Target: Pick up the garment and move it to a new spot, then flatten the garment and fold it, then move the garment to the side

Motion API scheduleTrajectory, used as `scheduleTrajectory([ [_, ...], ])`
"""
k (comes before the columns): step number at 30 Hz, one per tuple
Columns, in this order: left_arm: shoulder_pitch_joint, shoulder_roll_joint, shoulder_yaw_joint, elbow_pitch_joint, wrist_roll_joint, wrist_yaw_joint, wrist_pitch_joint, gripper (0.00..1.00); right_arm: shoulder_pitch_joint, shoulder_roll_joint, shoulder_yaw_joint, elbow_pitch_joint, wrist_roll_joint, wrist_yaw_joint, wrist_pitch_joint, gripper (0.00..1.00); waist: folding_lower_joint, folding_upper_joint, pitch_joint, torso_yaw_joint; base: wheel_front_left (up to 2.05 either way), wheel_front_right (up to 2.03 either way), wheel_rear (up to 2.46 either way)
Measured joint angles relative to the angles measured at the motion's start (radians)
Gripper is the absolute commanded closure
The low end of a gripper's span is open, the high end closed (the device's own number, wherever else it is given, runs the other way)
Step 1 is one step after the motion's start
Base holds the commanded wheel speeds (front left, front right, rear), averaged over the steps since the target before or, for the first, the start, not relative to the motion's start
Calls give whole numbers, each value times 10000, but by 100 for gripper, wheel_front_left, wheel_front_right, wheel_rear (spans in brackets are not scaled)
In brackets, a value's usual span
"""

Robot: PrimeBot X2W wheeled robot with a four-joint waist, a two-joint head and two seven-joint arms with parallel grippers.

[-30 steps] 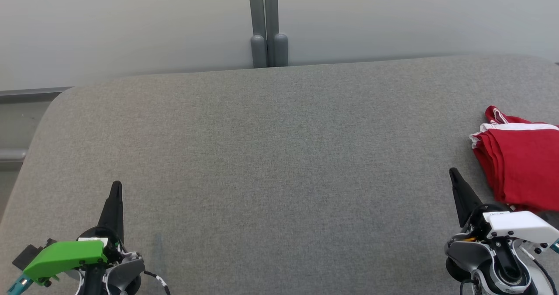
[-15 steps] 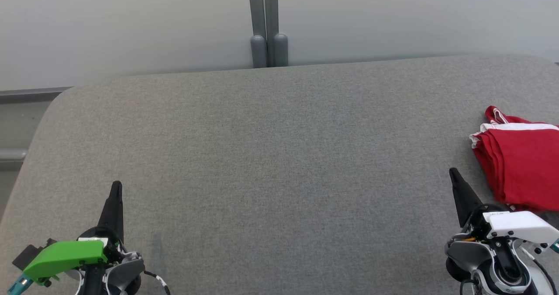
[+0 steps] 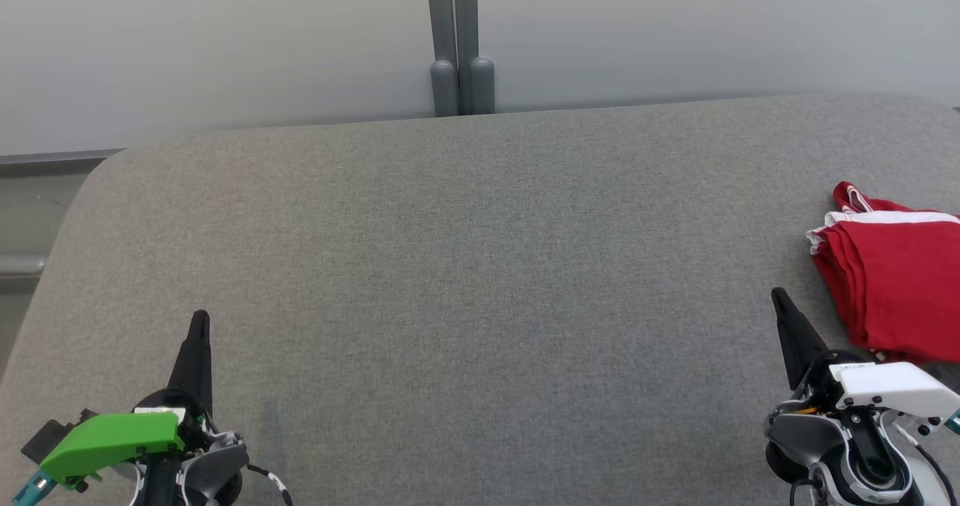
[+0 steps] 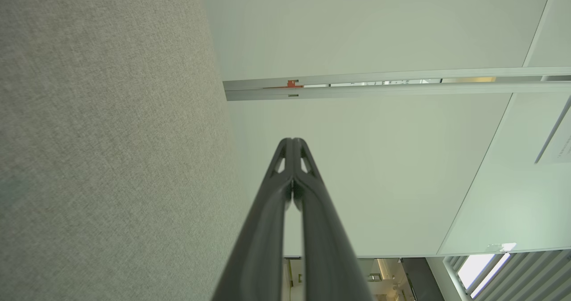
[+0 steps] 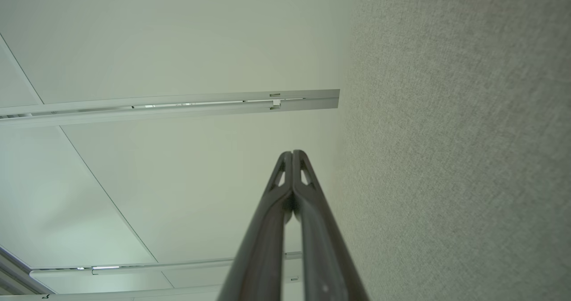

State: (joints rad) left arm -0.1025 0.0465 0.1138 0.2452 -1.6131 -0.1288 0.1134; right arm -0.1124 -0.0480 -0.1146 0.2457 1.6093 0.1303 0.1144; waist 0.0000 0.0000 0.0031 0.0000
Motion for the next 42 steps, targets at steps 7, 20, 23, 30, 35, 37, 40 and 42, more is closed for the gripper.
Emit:
scheduleTrajectory([
  [7, 0, 0, 0, 0, 0, 0, 0, 100, 0, 0, 0, 0, 0, 0, 0, 100, 0, 0, 0, 0, 0, 0, 0],
  [20, 0, 0, 0, 0, 0, 0, 0, 100, 0, 0, 0, -2, 0, 2, 0, 100, 0, 0, 0, 0, 0, 0, 0],
  [23, 0, 0, 0, 0, 0, 0, 0, 100, 0, 0, 0, -2, 0, 0, 0, 100, 0, 0, 0, 0, 0, 0, 0],
  [30, 0, 0, 0, 0, 0, 0, 0, 100, 0, 0, 0, -2, 0, 0, 0, 100, 0, 0, 0, 0, 0, 0, 0],
  [35, 0, 0, 0, 0, 0, 0, 0, 100, 0, 0, 0, -2, 0, 0, 0, 100, 0, 0, 0, 0, 0, 0, 0],
  [37, 0, 0, 0, 0, 0, 0, 0, 100, 0, 0, 0, -2, 0, 0, 0, 100, 0, 0, 0, 0, 0, 0, 0],
  [40, 0, 0, 0, 0, 0, 0, 0, 100, 0, 0, 0, -2, 0, 0, 0, 100, 0, 0, 0, 0, 0, 0, 0],
  [42, 0, 0, 0, 0, 0, 0, 0, 100, 0, 0, 0, -2, 0, 2, 0, 100, 0, 0, 0, 0, 0, 0, 0],
])
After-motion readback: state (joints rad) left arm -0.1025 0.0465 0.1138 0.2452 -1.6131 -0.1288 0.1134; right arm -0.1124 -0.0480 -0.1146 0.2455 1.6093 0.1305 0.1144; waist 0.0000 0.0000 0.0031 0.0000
